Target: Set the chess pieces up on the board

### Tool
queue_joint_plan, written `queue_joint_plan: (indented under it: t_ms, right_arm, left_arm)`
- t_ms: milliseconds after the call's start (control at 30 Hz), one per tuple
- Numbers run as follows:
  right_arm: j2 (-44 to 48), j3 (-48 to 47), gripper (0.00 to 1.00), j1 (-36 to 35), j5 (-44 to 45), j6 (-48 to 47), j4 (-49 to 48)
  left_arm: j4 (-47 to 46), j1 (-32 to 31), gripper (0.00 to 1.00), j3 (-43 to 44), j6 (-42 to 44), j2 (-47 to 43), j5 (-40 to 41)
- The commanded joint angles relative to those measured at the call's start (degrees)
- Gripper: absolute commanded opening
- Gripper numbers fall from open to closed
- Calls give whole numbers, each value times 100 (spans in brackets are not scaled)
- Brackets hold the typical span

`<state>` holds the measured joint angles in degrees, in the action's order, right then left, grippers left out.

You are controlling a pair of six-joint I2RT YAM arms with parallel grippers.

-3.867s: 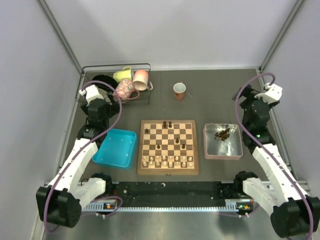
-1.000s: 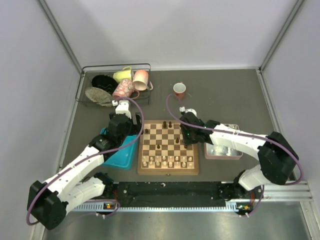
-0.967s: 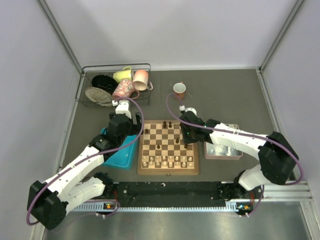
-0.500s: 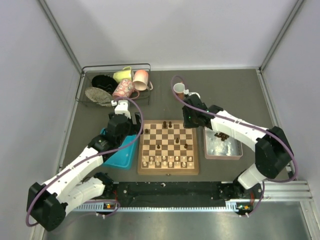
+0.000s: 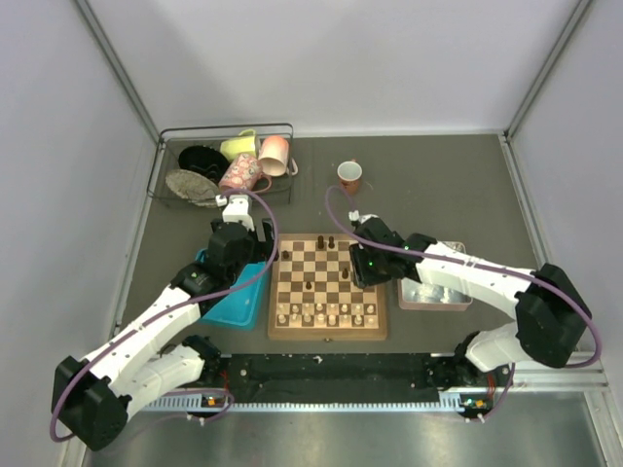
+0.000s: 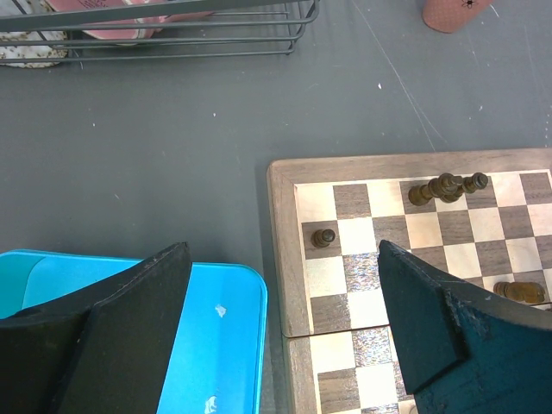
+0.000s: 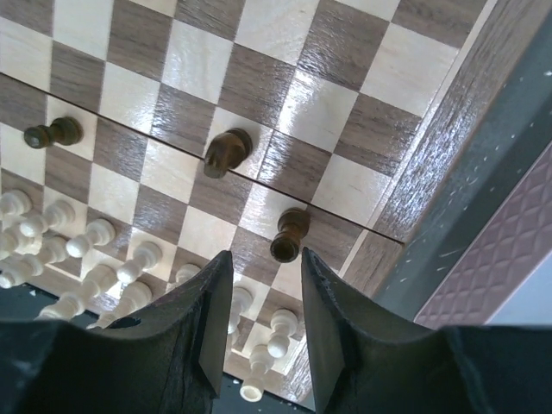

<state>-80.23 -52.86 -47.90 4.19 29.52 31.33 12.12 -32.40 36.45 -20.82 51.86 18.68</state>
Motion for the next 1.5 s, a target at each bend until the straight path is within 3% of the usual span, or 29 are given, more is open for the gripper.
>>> queue_joint_plan:
  t_ms: [0,1000,1200,1467]
  right_arm:
    - [139,118,38,-79,29,124,-13]
    - [-345,-110,33,-88,364,204,-426]
    - [-424,-128,28,-88,372,212,-435]
    - [-327,-75,13,-88,714,195,-391]
  left_arm:
    - [-166,-20,93,12,52,-79,-31]
    - [-175,-20,93,-6,87,-53,22]
    - [-166,-20,93,-6,87,-70,22]
    - [-157,-20,93,-15,78,-62,13]
